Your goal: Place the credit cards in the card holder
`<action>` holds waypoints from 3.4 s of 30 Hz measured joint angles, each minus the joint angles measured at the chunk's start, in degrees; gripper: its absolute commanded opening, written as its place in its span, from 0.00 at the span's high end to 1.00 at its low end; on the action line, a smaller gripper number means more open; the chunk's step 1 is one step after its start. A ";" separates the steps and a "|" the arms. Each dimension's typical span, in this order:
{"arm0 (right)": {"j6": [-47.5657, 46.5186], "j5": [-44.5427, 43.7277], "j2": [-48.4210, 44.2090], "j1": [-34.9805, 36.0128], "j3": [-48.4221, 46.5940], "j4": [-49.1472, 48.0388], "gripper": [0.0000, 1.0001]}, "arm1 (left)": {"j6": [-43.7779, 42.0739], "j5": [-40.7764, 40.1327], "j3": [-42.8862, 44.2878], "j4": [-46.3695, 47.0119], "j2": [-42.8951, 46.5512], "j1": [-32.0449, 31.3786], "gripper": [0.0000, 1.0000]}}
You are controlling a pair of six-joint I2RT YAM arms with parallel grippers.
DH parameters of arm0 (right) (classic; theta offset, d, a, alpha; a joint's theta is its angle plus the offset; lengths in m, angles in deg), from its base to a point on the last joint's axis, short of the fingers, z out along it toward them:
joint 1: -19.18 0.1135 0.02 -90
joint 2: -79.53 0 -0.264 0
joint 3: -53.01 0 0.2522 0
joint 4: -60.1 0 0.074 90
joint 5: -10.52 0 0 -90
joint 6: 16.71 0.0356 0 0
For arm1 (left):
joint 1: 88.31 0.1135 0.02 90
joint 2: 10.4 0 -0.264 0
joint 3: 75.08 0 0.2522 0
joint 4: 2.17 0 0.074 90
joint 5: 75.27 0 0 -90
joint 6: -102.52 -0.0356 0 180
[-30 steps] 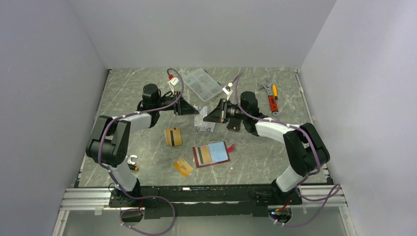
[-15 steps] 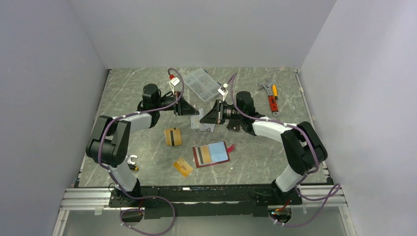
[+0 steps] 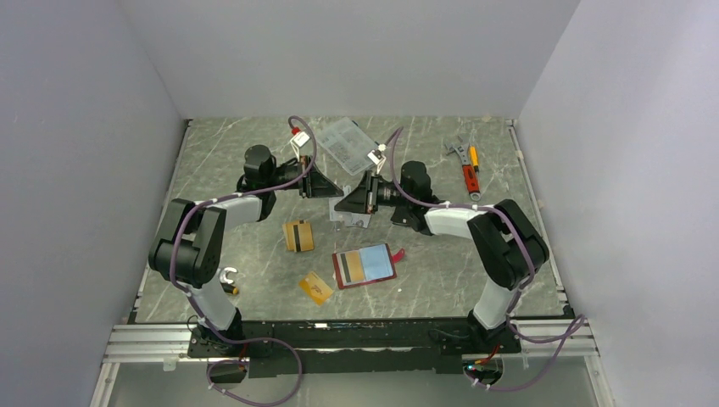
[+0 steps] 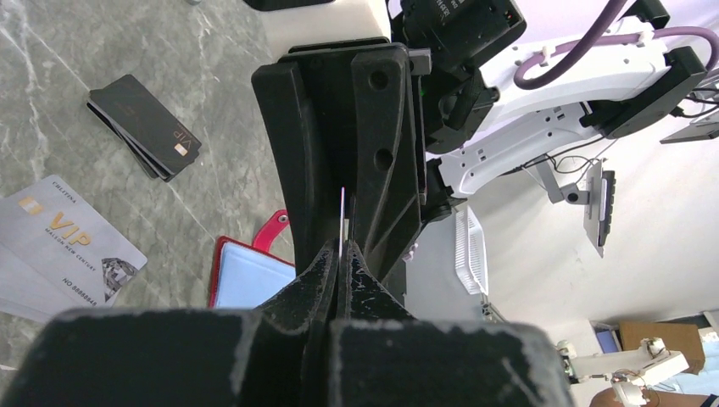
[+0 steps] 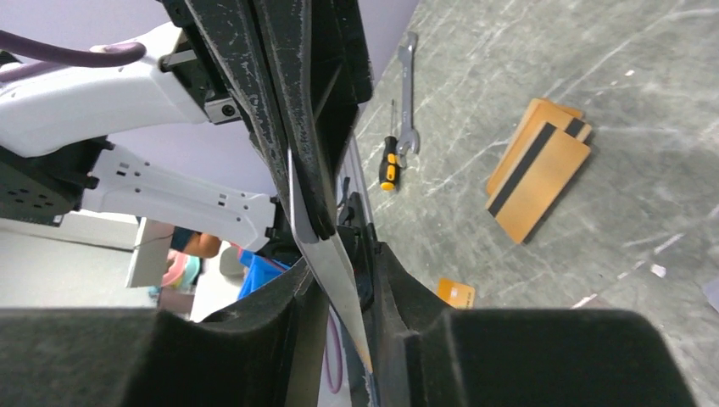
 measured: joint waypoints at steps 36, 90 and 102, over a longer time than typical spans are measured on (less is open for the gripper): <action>-3.43 -2.43 -12.92 -9.77 10.40 6.19 1.00 | -0.74 0.42 0.02 -2.27 0.02 3.72 0.86; -23.28 -28.06 -35.21 -5.51 21.53 55.52 1.00 | -84.83 -46.21 11.41 -85.15 -1.16 -25.83 0.89; -23.30 -24.81 -31.85 -5.07 23.08 52.43 1.00 | -84.87 -46.56 11.41 -85.05 -2.29 -26.03 0.90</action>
